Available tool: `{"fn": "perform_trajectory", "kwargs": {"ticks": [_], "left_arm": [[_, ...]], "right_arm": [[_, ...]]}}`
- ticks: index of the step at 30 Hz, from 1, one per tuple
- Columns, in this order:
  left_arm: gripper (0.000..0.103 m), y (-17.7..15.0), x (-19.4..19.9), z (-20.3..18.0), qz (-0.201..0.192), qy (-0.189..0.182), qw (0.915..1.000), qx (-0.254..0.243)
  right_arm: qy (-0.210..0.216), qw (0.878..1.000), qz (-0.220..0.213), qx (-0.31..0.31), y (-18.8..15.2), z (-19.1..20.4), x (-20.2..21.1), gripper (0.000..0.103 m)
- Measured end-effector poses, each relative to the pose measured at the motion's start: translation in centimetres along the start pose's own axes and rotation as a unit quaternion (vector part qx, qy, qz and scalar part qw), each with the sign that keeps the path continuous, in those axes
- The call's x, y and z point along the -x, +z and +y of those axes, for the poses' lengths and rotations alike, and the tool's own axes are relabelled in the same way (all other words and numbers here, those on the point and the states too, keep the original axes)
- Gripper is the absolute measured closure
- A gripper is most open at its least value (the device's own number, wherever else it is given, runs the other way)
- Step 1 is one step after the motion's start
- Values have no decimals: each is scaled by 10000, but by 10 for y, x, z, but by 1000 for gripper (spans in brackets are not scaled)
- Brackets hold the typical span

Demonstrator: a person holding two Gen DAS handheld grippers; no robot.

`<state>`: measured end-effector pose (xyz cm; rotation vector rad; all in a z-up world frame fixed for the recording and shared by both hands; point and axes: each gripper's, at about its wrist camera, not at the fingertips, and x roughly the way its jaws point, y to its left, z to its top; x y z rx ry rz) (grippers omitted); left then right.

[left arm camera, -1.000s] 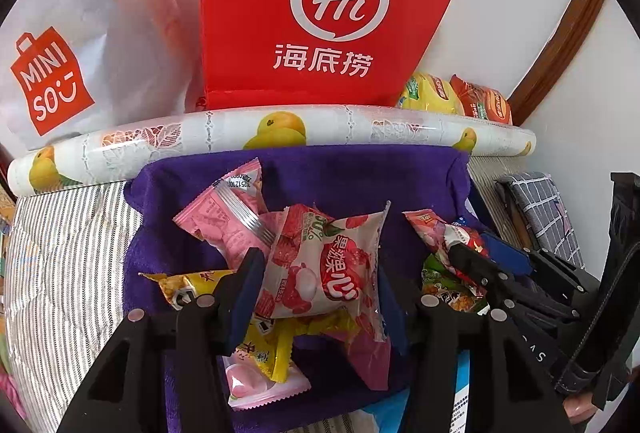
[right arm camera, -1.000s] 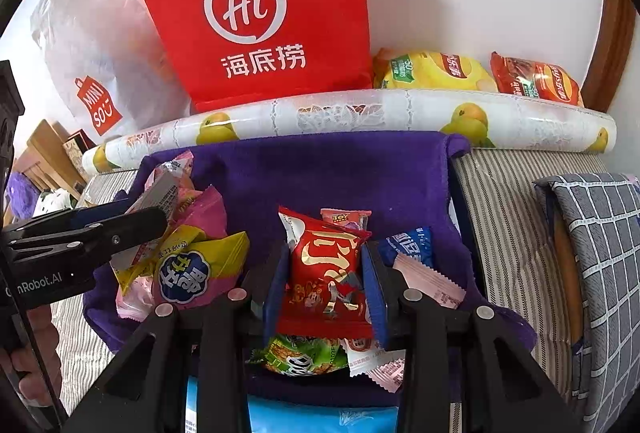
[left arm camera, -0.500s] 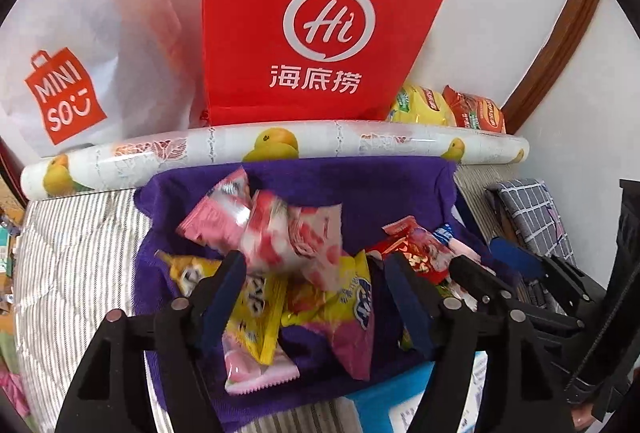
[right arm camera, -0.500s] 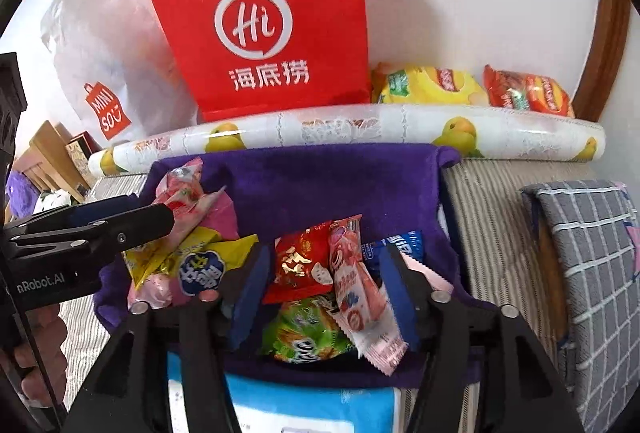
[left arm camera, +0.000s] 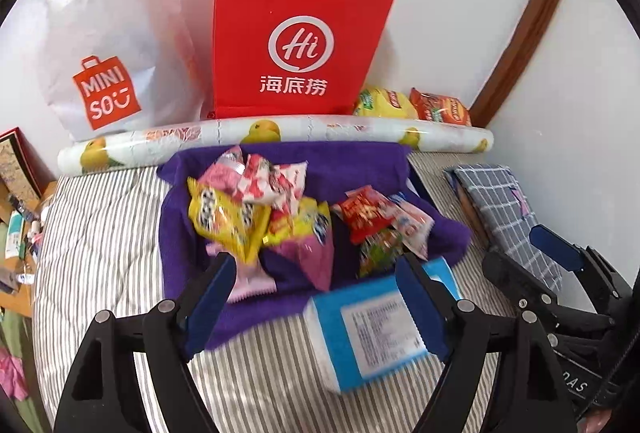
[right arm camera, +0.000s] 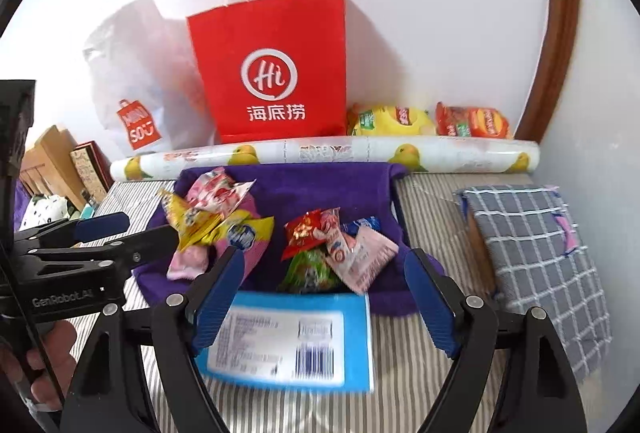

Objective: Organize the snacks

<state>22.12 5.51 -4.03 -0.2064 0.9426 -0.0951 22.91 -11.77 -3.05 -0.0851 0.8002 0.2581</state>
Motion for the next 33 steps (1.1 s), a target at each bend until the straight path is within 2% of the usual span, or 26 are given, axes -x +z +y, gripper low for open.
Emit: {"fn": "perform_trajectory", "kwargs": {"ticks": [8,13,21,33], "left_arm": [[15,-38,62,-12,-445,4,9990,-32],[8,-60,89,-17,-602,71,9981,-117],[8,-86,114,-26,-758,281,9966,-136],[8,-109,134,-43,-912,545,9941,-207]], "right_arm": [[-33,10000,-15,-88,-31,2,64,21],[-114,9995,-58,-281,-50,-2,95,13],[-326,9983,-267,-409,-73,-8,130,2],[-276,9976,-349,-530,-91,-17,155,0]]}}
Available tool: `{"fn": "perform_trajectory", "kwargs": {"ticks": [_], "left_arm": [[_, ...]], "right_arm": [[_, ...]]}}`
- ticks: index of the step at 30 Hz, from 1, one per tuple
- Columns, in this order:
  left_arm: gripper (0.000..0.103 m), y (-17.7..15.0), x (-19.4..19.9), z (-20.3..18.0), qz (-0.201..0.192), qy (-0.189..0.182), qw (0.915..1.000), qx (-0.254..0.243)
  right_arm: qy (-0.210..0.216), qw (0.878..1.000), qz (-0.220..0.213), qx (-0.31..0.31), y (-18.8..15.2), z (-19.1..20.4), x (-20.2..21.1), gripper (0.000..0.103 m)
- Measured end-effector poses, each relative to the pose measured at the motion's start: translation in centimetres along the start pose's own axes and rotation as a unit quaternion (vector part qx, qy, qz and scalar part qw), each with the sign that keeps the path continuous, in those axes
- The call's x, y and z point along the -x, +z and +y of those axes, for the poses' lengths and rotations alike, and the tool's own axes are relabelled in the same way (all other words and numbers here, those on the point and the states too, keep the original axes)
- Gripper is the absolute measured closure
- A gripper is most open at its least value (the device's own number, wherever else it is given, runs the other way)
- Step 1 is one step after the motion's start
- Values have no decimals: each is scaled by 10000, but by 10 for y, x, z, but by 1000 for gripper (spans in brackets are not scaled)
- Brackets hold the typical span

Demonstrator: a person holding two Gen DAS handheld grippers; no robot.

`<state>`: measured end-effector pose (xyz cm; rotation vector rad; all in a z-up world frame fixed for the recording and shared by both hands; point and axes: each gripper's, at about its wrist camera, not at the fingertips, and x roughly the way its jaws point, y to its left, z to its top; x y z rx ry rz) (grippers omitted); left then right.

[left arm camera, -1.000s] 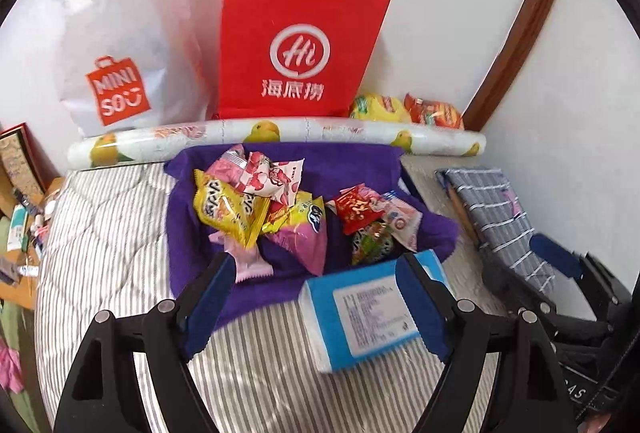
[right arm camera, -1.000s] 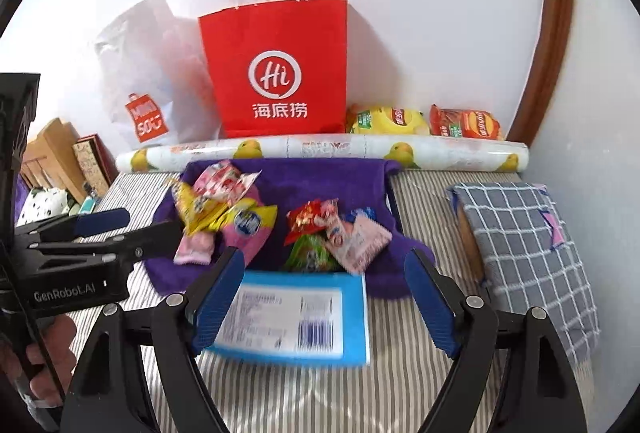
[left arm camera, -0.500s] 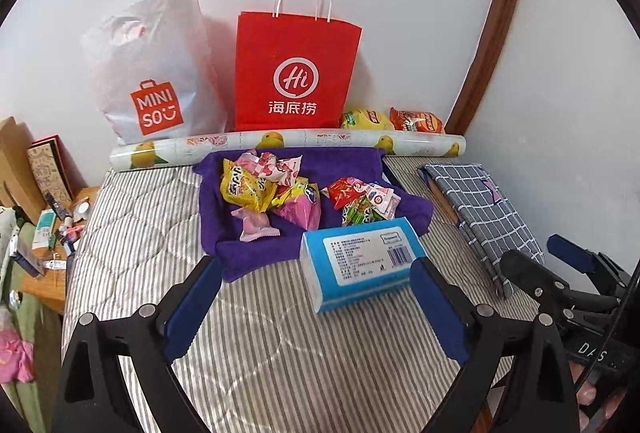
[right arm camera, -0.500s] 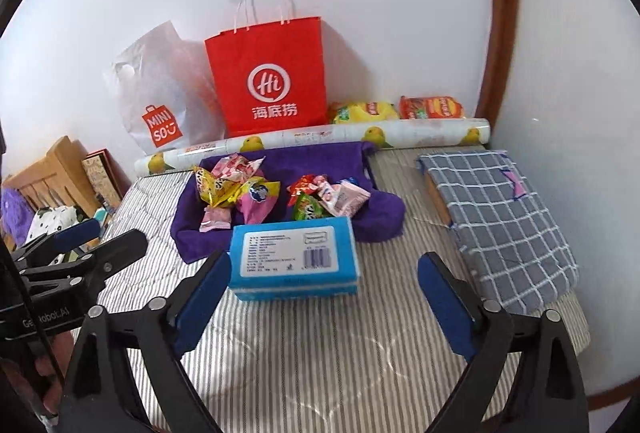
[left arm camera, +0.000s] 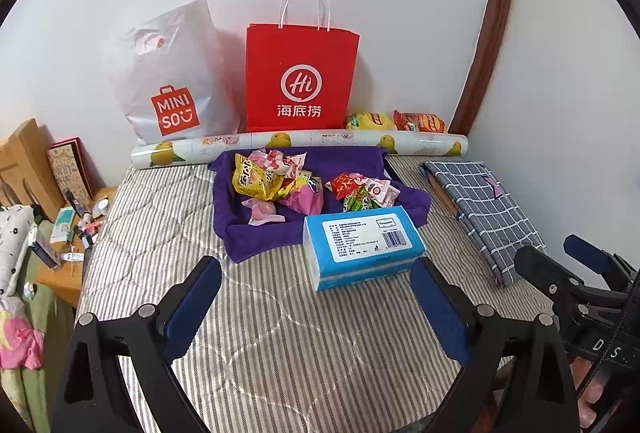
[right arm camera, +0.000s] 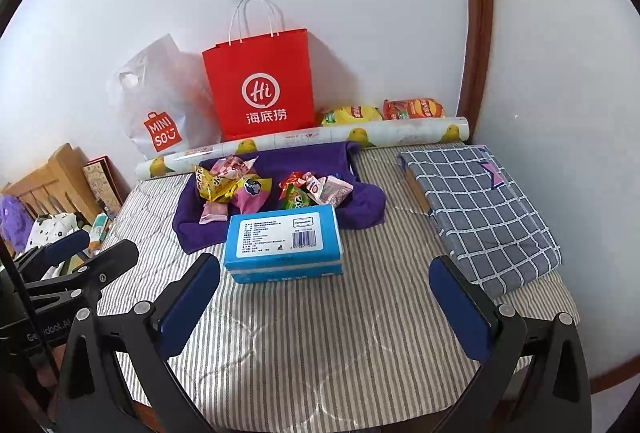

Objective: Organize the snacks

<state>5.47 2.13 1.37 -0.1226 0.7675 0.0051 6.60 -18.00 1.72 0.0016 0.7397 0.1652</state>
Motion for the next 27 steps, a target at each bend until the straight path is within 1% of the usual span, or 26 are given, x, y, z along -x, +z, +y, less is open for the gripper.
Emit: {"fn": "perform_trajectory", "kwargs": {"ticks": [10,27], "left_arm": [[7,-8,11,-9,-14,-36,10000,5],[8,-12,18,-8,-26,-28,10000,40]], "right_arm": [[-75,9999,-45,89,-12,0,14,0],[-118,9998,-117,134,-15,3,23,0]]}}
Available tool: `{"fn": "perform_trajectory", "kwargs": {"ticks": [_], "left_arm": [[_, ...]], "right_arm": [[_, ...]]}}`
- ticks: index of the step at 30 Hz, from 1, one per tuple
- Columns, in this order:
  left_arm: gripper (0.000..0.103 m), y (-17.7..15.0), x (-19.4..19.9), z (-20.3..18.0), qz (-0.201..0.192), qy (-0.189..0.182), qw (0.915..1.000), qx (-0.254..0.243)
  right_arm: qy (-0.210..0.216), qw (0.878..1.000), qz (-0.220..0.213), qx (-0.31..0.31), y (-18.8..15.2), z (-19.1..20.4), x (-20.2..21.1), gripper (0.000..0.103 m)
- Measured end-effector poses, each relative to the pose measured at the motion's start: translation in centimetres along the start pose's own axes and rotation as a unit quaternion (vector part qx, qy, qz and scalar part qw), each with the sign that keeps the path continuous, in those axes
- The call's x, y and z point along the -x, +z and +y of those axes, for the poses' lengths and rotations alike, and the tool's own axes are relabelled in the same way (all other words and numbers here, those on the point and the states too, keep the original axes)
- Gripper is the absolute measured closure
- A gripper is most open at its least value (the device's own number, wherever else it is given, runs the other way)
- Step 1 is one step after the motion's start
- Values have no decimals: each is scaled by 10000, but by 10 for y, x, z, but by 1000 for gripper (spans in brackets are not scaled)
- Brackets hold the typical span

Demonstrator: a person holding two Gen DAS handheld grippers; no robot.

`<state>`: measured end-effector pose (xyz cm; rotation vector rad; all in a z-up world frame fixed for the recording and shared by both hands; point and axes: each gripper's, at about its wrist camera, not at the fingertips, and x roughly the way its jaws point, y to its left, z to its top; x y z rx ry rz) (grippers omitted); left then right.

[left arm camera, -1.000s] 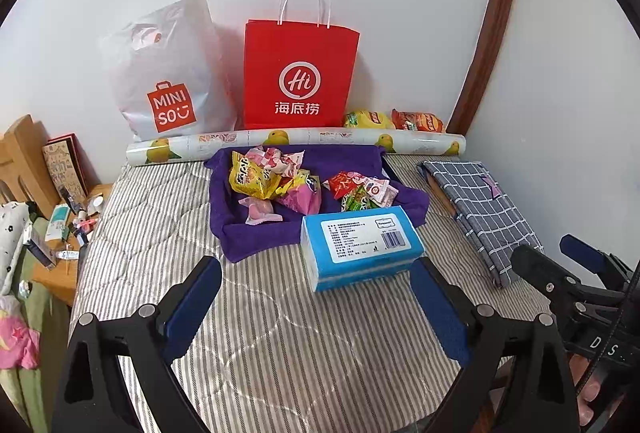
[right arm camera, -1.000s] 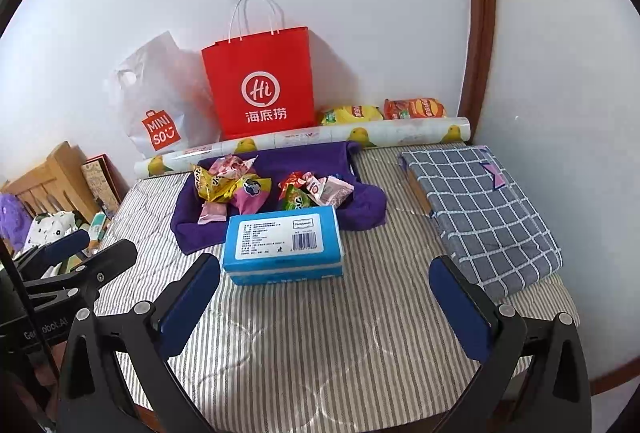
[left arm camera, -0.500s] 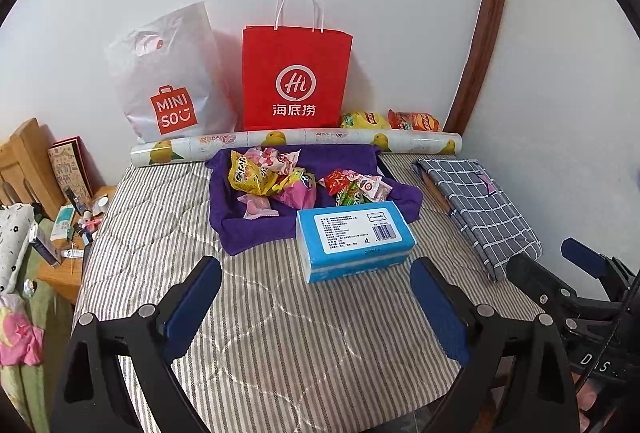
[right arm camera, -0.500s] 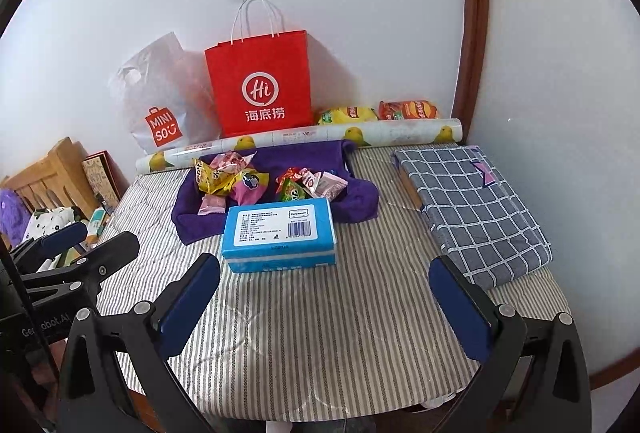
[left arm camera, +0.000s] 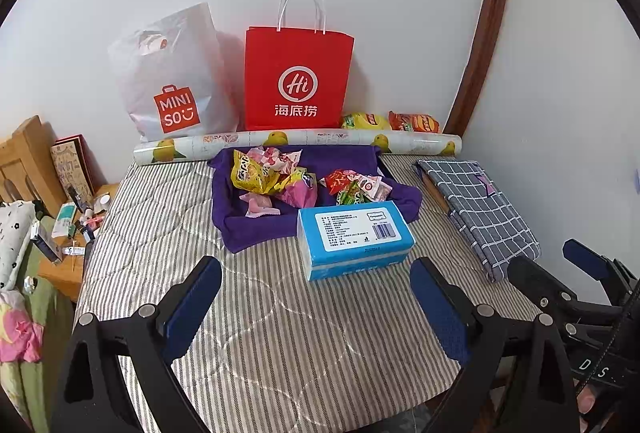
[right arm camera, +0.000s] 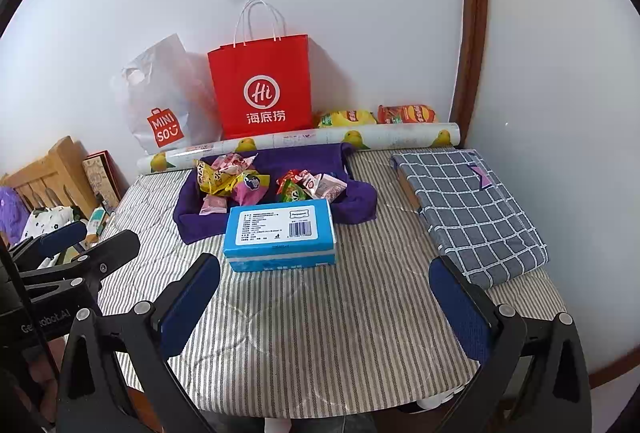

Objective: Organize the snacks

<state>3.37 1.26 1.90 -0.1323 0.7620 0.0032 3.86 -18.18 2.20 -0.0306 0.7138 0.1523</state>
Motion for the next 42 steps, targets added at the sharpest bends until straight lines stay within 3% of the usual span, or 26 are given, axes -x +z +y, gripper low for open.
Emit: {"fn": "perform_trajectory", "kwargs": {"ticks": [42], "left_arm": [[7,1,3,-2,-3,1,10000,2]], "right_arm": [[-2,10000,-18,-63,2,-4,7,0]]}}
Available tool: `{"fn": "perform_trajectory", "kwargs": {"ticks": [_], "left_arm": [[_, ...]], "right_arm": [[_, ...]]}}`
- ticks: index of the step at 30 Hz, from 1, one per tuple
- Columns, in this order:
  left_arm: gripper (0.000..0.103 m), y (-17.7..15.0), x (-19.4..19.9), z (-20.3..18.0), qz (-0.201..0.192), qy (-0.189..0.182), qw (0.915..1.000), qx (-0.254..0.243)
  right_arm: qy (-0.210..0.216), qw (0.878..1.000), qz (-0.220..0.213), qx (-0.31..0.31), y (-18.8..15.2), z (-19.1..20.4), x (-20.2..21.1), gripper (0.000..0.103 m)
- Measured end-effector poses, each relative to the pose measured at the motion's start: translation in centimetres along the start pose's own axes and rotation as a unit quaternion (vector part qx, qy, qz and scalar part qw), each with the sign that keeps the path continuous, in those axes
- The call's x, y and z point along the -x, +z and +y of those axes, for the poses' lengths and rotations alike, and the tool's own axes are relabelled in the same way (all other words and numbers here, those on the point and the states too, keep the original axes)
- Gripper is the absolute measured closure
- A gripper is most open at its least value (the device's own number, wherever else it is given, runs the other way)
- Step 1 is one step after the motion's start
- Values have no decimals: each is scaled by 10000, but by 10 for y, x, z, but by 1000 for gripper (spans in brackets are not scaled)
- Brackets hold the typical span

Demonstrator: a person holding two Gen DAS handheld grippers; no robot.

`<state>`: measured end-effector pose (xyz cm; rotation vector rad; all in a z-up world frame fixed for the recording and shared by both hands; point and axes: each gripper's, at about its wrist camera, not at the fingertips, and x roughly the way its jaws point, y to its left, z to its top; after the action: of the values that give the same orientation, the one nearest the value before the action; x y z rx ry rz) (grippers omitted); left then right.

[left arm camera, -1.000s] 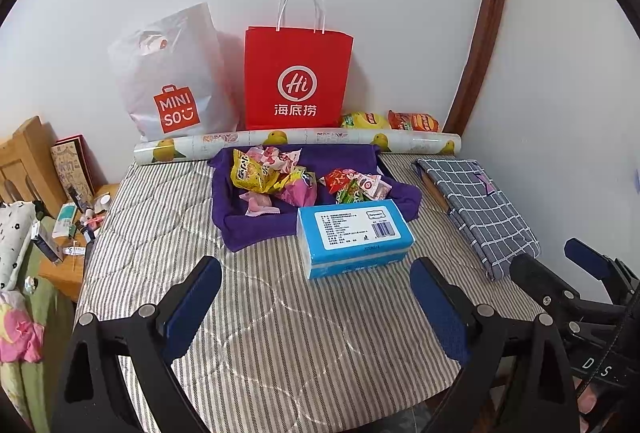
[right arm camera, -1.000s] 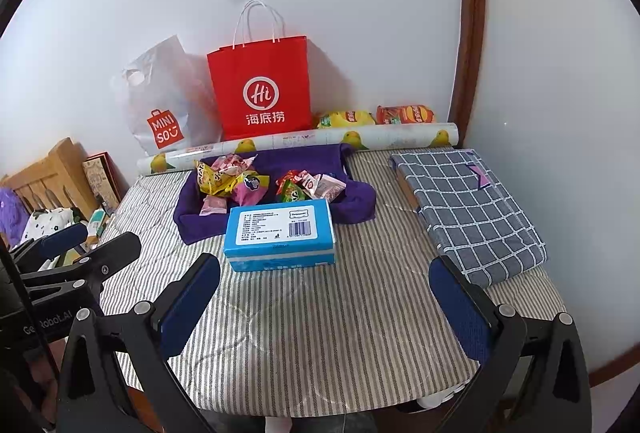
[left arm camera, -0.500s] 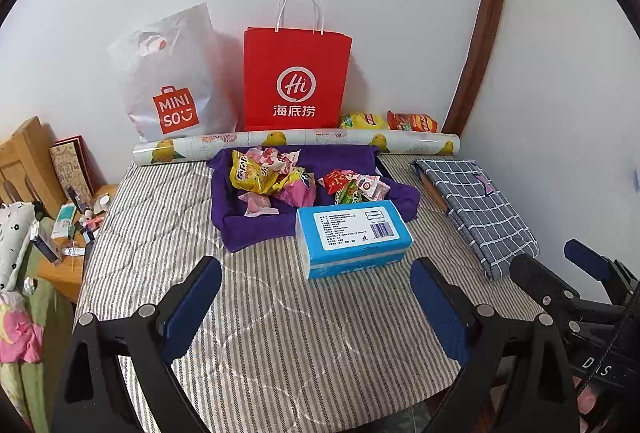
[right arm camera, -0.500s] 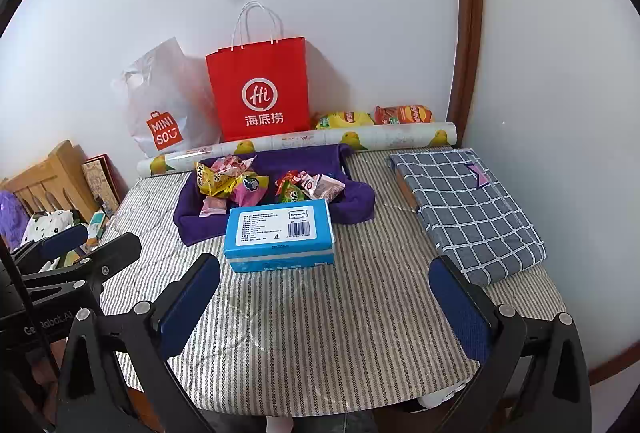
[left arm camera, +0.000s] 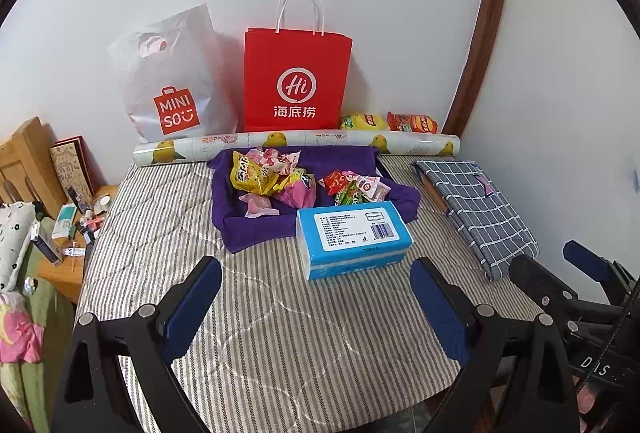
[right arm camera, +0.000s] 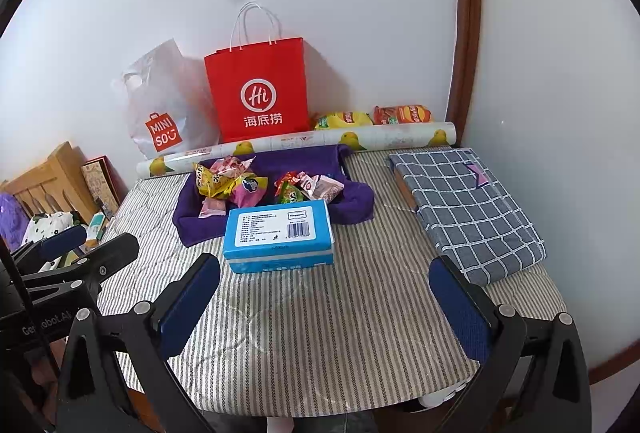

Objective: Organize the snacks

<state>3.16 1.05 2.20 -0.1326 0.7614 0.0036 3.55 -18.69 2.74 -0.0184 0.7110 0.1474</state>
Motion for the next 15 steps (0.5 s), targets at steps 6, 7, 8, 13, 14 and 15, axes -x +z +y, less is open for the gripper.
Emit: {"fn": "perform_trajectory", "kwargs": {"ticks": [6,7,8,13,14,15], "left_arm": [[7,1,1,0,-7,10,10000,-8],[8,0,1,1,-9,15,10000,-2],[8,1,1,1,-8,12,10000,-3],[8,1,1,1,-9,14,10000,-2],[8,1,1,1,-9,16,10000,0],[8,1,1,1,-10,15,10000,-2]], "right_arm": [[-5,10000,-13,4,0,1,0,0],[-9,10000,-16,9,0,2,0,0],[-11,10000,-12,7,0,1,0,0],[-13,10000,-14,6,0,1,0,0],[-13,10000,-12,10,0,1,0,0],[-15,10000,-15,8,0,1,0,0]]}}
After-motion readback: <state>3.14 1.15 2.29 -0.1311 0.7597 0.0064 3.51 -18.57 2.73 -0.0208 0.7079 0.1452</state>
